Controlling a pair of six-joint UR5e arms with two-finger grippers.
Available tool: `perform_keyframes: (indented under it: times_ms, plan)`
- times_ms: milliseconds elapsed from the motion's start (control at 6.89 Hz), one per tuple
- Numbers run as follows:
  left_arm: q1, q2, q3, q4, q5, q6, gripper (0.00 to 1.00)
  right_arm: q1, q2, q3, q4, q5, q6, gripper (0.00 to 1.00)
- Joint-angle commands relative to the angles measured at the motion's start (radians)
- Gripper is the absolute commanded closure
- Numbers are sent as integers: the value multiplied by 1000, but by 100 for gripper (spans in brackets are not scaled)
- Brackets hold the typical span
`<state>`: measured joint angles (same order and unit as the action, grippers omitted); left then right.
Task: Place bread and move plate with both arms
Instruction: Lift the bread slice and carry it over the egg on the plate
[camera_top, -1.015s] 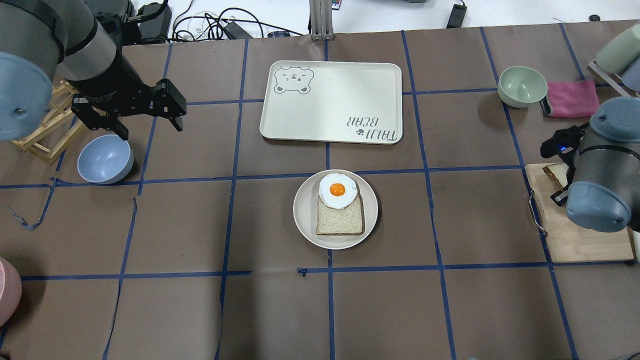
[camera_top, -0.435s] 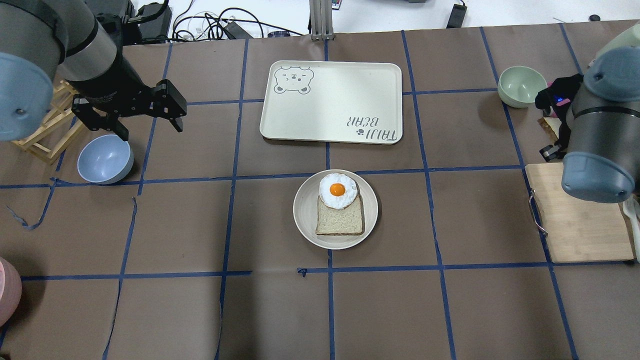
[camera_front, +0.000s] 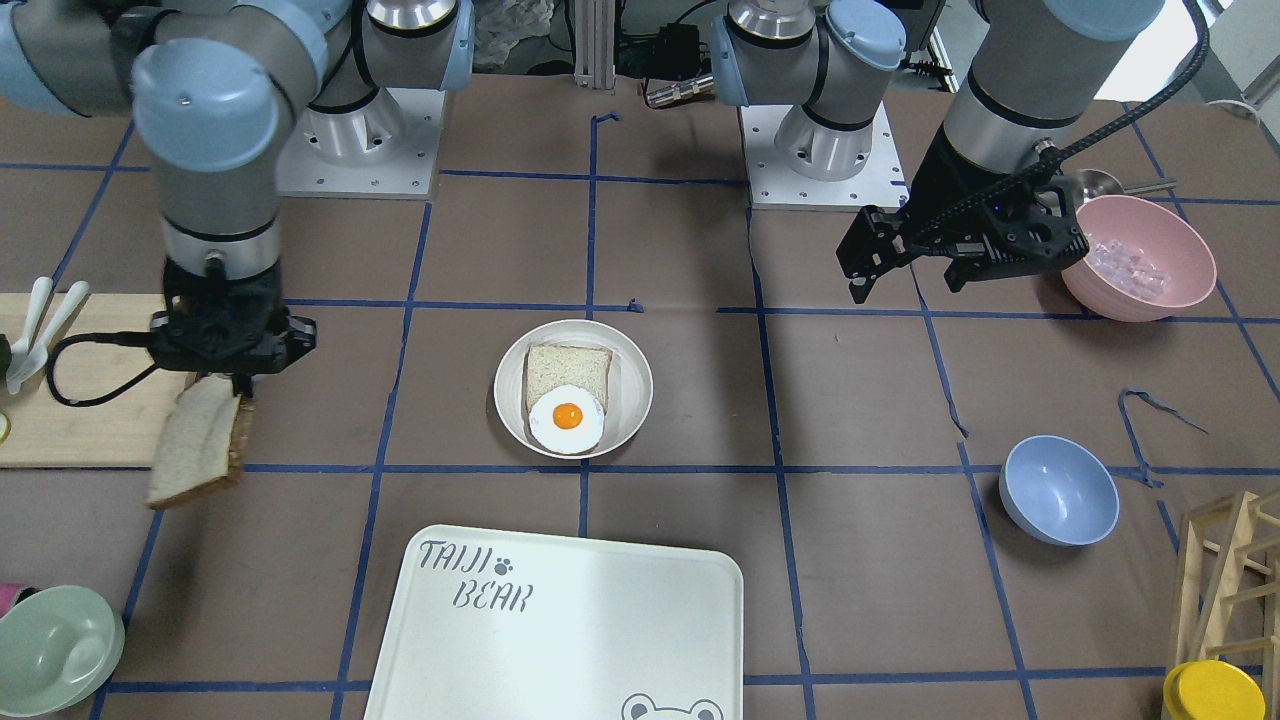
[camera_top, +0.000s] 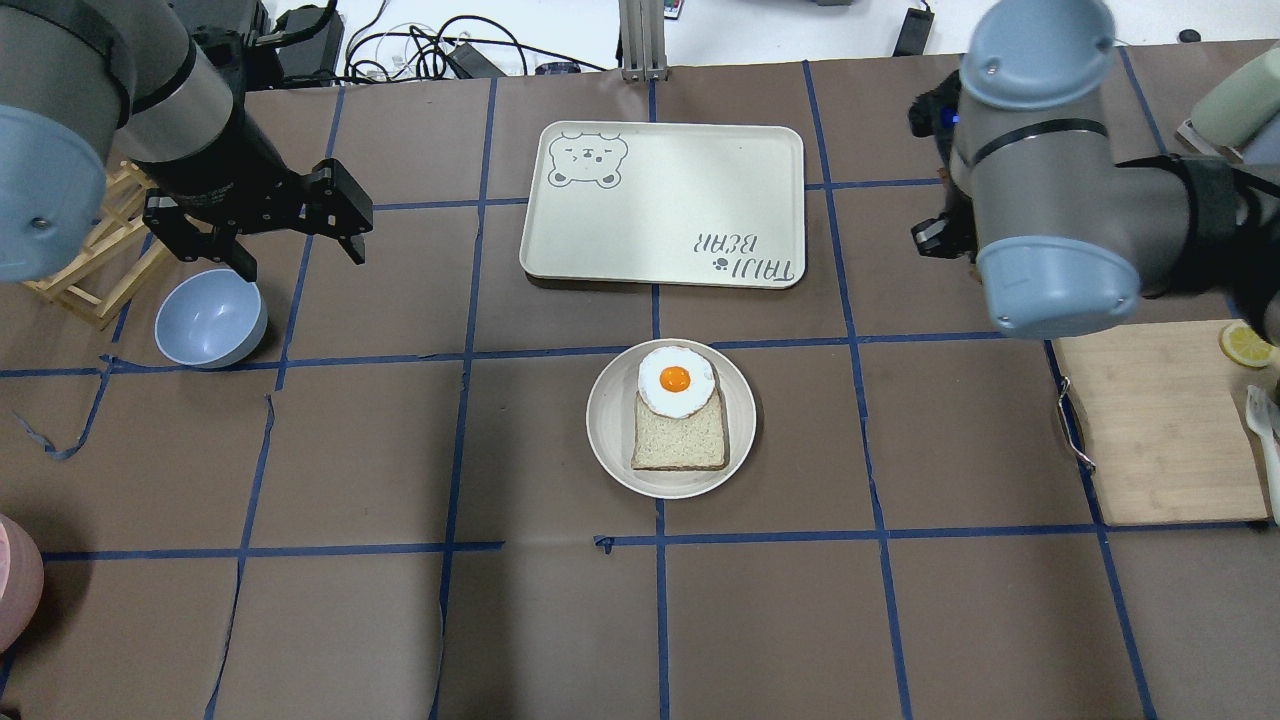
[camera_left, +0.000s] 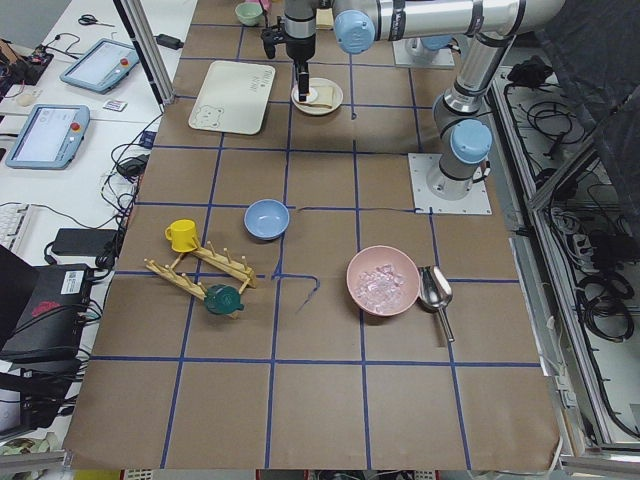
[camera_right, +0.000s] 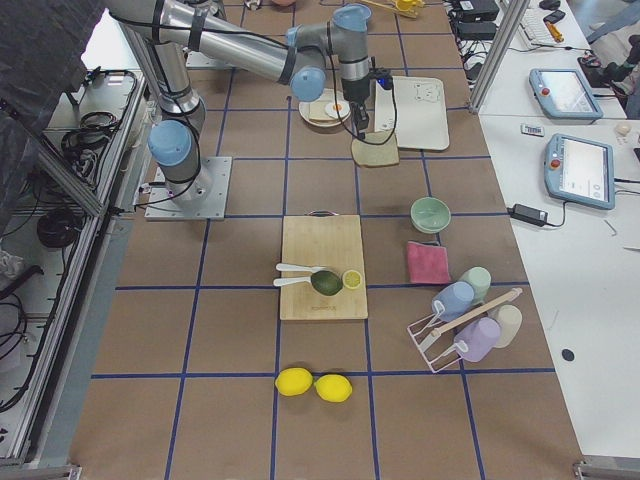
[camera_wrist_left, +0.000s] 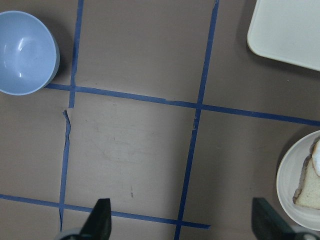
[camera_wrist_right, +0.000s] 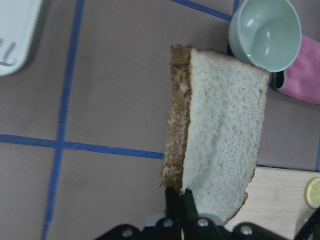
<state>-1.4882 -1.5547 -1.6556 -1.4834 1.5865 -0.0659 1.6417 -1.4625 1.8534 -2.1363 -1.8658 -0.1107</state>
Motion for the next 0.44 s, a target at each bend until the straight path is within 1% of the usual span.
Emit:
perform_keyframes:
  times_ms: [0,145,290]
  plan:
    - [2,-1,-1,0,10,2,0,235,88,-22,10,11,336,100]
    - [0,-2,-3,0,50,2,0,327,128,-19,7,11,467,100]
    - [0,-4,-1,2,52,2,0,408,155,-20,6,11,587,100]
